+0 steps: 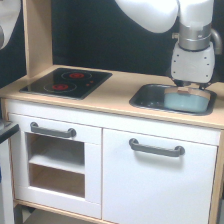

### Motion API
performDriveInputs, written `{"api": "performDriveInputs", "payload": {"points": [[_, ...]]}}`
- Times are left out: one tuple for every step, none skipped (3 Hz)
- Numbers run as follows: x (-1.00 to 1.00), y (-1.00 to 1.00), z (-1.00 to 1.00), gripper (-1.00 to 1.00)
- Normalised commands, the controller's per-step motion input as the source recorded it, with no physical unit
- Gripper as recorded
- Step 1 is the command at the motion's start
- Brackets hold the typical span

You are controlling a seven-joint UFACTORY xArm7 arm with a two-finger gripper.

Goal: Place the pot in the sink

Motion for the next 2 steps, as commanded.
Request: {"api": "performDriveInputs", "payload": {"points": [[0.51, 0.09, 0.62, 0.93], [0.51, 0.09, 0.60, 0.93]]}}
